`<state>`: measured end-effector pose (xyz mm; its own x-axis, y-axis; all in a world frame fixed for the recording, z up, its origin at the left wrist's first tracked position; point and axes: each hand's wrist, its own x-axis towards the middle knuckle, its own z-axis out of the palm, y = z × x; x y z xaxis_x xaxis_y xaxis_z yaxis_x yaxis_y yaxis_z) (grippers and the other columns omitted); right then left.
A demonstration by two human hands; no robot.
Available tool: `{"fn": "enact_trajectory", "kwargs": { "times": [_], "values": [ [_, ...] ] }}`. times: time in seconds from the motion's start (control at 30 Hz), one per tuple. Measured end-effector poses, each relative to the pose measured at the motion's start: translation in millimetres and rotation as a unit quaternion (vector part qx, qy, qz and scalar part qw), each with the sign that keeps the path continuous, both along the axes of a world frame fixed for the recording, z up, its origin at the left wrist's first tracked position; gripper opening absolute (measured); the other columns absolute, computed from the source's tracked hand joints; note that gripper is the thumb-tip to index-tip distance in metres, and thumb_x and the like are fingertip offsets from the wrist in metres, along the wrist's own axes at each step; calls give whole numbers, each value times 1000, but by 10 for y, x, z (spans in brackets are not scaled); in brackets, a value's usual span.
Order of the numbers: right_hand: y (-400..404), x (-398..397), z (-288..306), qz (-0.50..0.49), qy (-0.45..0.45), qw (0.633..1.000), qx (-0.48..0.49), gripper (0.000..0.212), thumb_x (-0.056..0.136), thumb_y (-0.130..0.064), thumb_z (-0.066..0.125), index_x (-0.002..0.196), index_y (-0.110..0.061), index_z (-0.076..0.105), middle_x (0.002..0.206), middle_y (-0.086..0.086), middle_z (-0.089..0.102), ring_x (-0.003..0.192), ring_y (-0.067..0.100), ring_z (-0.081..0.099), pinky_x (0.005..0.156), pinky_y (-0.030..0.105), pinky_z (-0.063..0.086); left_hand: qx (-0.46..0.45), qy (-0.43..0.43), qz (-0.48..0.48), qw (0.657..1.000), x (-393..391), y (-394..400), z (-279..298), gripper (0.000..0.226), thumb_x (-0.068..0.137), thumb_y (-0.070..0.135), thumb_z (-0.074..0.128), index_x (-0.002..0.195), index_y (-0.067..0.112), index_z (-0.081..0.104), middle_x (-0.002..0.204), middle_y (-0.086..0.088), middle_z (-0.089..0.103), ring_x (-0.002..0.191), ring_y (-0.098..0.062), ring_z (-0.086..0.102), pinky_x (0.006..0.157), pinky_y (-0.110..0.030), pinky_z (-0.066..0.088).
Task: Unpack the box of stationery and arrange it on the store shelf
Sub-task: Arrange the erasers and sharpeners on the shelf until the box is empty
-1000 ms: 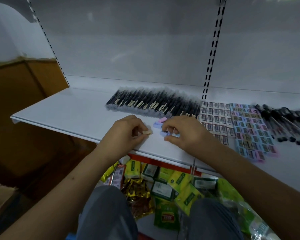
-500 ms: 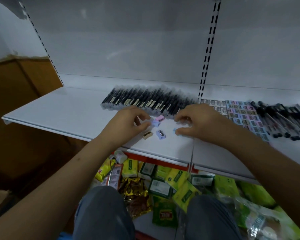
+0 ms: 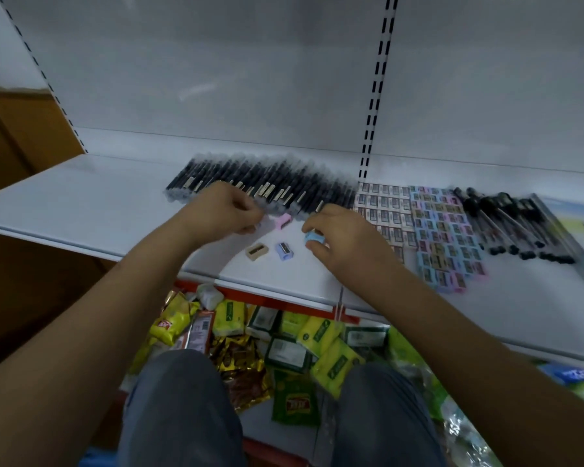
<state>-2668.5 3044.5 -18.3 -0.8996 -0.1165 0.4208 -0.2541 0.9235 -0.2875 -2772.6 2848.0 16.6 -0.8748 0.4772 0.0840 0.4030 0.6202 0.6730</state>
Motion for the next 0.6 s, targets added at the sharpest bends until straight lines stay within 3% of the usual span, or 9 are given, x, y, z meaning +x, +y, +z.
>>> {"fn": "enact_trajectory", "kwargs": {
  "times": [0.13, 0.23, 0.3, 0.37, 0.47, 0.53, 0.6],
  "values": [
    [37, 22, 78, 22, -35, 999, 15, 24, 91, -13, 60, 112, -4, 70, 95, 7, 62, 85, 16, 49, 83, 27, 40, -32, -9, -41, 999, -105, -244, 91, 20, 99, 17, 57, 103, 9, 74, 93, -7, 73, 82, -14, 69, 71, -16, 54],
    [18, 25, 175, 22, -94, 994, 59, 31, 91, -13, 55, 118, -4, 68, 107, 9, 67, 92, 16, 52, 79, 19, 32, -112, 16, -80, 990, -188, -328, 95, 22, 101, 21, 52, 104, 19, 74, 86, 10, 72, 73, -7, 62, 69, -22, 50],
    [-31, -20, 236, 18, -129, 987, 93, 31, 94, -20, 55, 115, -2, 68, 104, 11, 68, 93, 20, 57, 81, 25, 40, -134, -6, -113, 985, -205, -320, 57, 22, 100, 23, 53, 105, 24, 74, 95, 20, 72, 71, -1, 60, 71, -23, 51],
    [-64, -67, 277, 21, -155, 981, 118, 35, 94, -30, 59, 113, -2, 67, 102, 12, 66, 94, 24, 58, 82, 32, 44, -143, 6, -132, 981, -211, -308, 24, 20, 99, 25, 56, 109, 27, 74, 109, 20, 70, 80, 7, 61, 76, -16, 48],
    [-33, -88, 312, 49, -187, 978, 83, 54, 88, -39, 68, 135, -16, 55, 125, 6, 52, 97, 14, 49, 89, 25, 40, -152, 30, -153, 976, -171, -371, 51, 31, 92, 40, 63, 121, 33, 68, 109, 31, 58, 90, 13, 58, 73, -4, 43],
    [-12, -108, 314, 78, -195, 976, 59, 63, 85, -39, 71, 142, -24, 47, 133, 0, 47, 96, 6, 44, 88, 20, 36, -165, 5, -165, 972, -108, -428, 67, 47, 81, 52, 68, 126, 45, 61, 113, 35, 52, 92, 11, 59, 72, -8, 45],
    [-42, -149, 302, 99, -196, 975, 31, 58, 85, -36, 73, 138, -24, 52, 129, -2, 53, 91, 7, 52, 84, 21, 41, -167, 4, -180, 969, -27, -417, 48, 53, 77, 51, 73, 127, 47, 58, 112, 36, 51, 91, 7, 60, 74, -11, 47]
  ]
}}
